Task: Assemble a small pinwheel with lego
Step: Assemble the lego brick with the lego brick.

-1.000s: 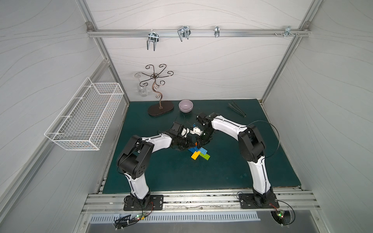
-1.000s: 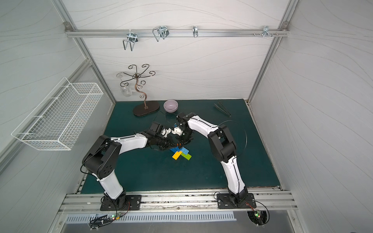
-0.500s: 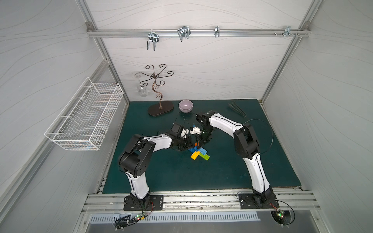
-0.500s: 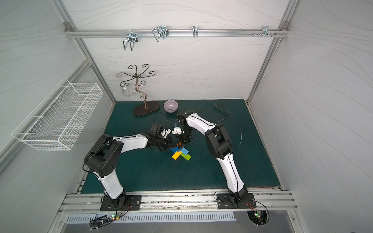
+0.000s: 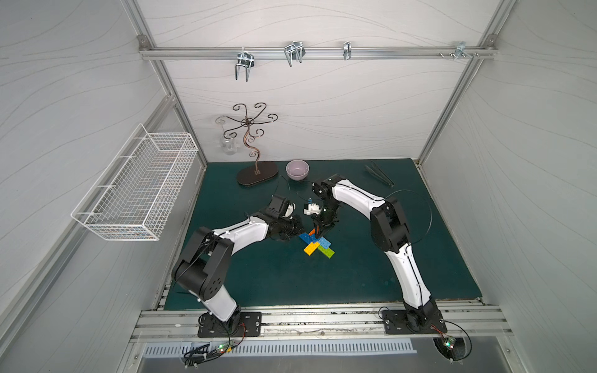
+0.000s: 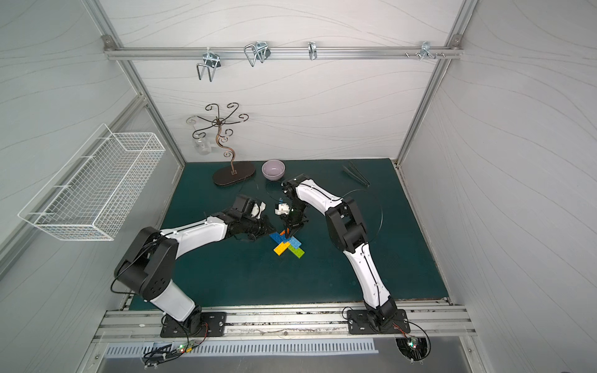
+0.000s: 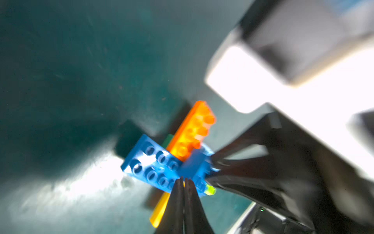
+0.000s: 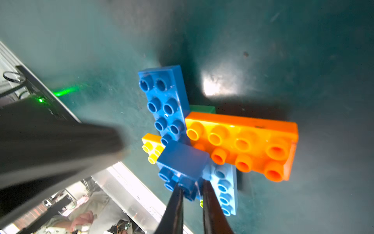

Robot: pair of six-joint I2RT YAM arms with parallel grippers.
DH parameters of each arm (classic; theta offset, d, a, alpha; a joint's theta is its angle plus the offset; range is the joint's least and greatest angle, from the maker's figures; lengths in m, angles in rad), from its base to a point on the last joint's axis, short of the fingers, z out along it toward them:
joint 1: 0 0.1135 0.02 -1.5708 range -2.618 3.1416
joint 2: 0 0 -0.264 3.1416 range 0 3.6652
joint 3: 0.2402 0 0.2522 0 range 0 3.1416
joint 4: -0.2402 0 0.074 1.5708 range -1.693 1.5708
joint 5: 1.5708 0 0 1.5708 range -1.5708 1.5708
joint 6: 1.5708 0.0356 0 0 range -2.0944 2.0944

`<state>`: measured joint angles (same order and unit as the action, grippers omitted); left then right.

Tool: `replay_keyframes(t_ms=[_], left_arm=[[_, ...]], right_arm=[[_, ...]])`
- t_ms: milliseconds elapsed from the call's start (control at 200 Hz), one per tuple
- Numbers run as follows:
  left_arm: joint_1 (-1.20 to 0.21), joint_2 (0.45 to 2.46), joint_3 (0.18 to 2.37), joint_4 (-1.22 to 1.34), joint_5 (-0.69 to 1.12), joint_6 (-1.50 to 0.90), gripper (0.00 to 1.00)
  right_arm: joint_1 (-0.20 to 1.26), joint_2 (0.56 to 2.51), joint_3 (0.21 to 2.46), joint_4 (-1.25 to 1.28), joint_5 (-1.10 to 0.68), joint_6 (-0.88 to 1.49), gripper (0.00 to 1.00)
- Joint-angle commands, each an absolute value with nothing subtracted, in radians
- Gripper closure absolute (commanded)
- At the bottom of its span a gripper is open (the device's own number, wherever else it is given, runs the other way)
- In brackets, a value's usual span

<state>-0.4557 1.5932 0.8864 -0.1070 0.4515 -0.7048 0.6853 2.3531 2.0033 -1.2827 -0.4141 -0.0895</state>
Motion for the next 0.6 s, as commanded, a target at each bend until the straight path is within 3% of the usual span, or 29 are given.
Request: replay_keyframes(t_ms=[0, 160, 295, 590], left_arm=[[-0.452, 1.563, 0.864, 0.036, 0.454, -0.732, 0.92], [-0.457, 1.609, 0.853, 0.080, 0.501, -0.661, 1.00], [-0.460, 1.684, 0.873, 0.103, 0.572, -0.642, 1.00], [-0.495, 1.743, 0.799, 0.177, 0.617, -0.676, 1.00]], right_arm=[[0.710, 2.478, 1.959, -1.179, -0.350, -0.116, 0.88], [0.719, 2.502, 2.035, -1.228, -0.344, -0.149, 0.85], [0.733, 2.485, 2.048, -1.235, -0.304, -0.158, 0.79], [0.756, 2.493, 2.089, -1.230, -0.308, -0.178, 0.77]])
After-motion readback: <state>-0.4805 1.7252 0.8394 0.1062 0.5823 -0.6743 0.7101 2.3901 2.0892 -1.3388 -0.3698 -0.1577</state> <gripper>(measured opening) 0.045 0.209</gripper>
